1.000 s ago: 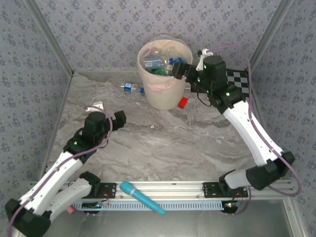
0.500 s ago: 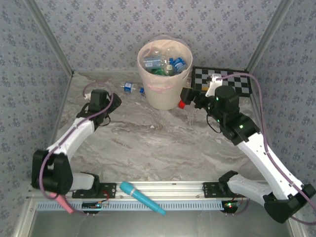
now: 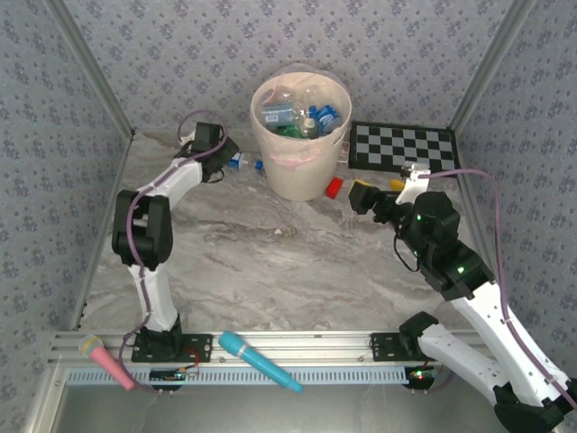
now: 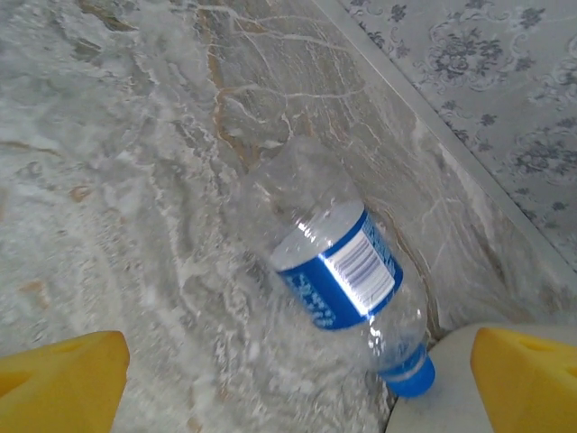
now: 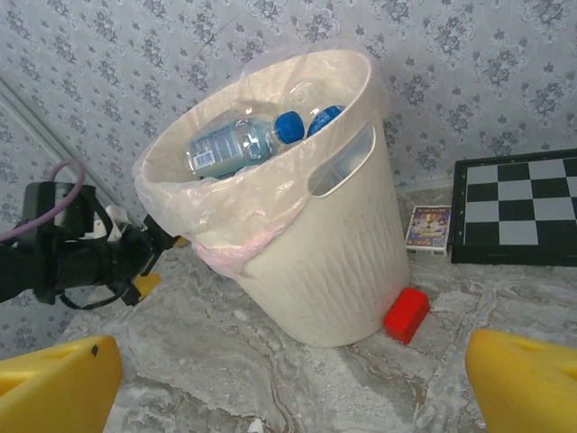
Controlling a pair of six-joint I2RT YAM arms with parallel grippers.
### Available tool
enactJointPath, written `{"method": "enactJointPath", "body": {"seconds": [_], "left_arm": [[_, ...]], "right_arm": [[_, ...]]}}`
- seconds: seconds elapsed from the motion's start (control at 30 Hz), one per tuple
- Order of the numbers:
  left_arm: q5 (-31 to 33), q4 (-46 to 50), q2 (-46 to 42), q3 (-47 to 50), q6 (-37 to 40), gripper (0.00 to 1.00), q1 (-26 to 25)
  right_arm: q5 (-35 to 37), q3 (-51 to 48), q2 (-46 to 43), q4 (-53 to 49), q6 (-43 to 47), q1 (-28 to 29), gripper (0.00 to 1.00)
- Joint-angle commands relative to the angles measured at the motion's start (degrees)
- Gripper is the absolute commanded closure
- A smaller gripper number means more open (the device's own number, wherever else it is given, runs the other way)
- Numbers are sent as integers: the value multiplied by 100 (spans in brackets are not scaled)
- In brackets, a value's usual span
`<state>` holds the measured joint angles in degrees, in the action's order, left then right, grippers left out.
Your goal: Put the plastic bottles in the bin
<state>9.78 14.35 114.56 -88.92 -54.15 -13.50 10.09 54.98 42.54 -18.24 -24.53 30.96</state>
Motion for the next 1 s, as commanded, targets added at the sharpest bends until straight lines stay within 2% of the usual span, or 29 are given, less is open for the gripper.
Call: {"method": "enactJointPath", "body": {"seconds": [0.0, 0.17, 0.37, 0.57, 0.8, 0.97], "left_arm": [[212, 520, 478, -799, -327, 3, -34], [511, 1138, 1440, -2095, -456, 3, -135], [860, 2535, 2531, -3743, -536, 3, -153], [595, 3016, 3158, -4540, -438, 0, -119], [341, 3393, 3268, -4634, -369, 6, -75], [-240, 3161, 3240, -4456, -316, 15, -21]], "right_arm": [[218, -74, -75, -70, 58, -3, 0], [343, -66, -230, -265, 123, -44, 0], [454, -47, -495, -329, 223, -115, 0], [538, -49, -528, -256, 245, -152, 0], [524, -110, -511, -221, 200, -186, 0], [483, -207, -485, -86, 98, -222, 0]]}}
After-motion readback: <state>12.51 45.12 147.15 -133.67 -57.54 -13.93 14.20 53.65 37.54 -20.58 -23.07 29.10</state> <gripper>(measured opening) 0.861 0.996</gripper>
